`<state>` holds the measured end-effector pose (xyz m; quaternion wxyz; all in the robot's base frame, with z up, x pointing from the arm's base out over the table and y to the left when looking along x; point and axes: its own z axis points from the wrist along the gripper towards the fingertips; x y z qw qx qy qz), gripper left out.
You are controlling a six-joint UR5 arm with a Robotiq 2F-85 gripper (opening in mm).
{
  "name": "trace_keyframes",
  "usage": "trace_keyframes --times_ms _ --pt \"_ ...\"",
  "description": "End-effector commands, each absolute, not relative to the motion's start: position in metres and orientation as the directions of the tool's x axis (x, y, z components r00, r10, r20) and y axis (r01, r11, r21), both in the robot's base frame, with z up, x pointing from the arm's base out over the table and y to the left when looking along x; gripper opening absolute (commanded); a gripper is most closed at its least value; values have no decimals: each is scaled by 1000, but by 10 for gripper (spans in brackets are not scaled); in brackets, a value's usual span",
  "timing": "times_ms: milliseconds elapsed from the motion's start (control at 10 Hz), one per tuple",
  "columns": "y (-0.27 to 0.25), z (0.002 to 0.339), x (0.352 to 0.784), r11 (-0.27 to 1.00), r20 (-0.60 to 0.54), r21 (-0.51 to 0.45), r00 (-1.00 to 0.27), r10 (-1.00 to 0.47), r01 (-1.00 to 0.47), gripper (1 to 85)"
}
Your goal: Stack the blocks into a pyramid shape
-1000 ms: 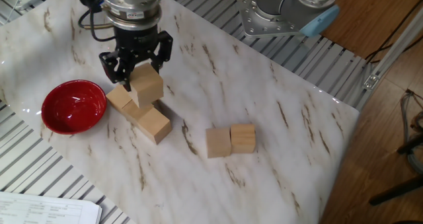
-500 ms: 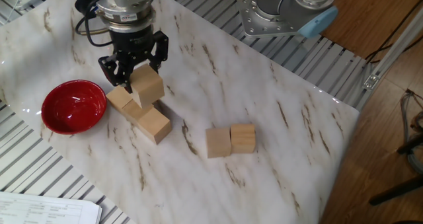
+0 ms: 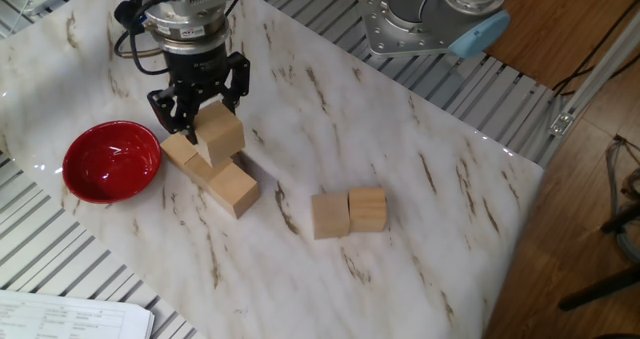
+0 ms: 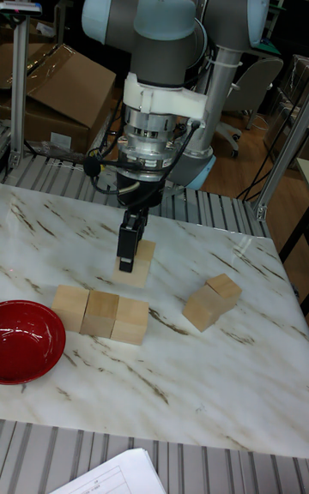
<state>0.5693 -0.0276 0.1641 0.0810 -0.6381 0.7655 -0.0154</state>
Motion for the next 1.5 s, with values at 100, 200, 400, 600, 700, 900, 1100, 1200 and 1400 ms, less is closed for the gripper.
trace_keyframes --times_ms 100,200,400,600,700,900,1100,1200,1400 --pt "-29 162 571 188 -110 -131 -174 -979 -973 10" --pt "-28 162 571 195 -117 -129 -180 -977 -972 10" --pt "-27 162 571 201 -121 -128 -186 -975 -971 10" --pt "-30 162 573 243 -117 -133 -229 -966 -961 10" --pt "-31 162 572 282 -116 -128 -268 -956 -951 10" --pt "-36 162 576 362 -116 -135 -348 -930 -922 10" --pt "-42 163 579 370 -100 -155 -358 -928 -916 10" --pt "-44 163 583 396 -100 -169 -384 -918 -903 10" --pt "-42 163 581 411 -109 -158 -398 -911 -898 10"
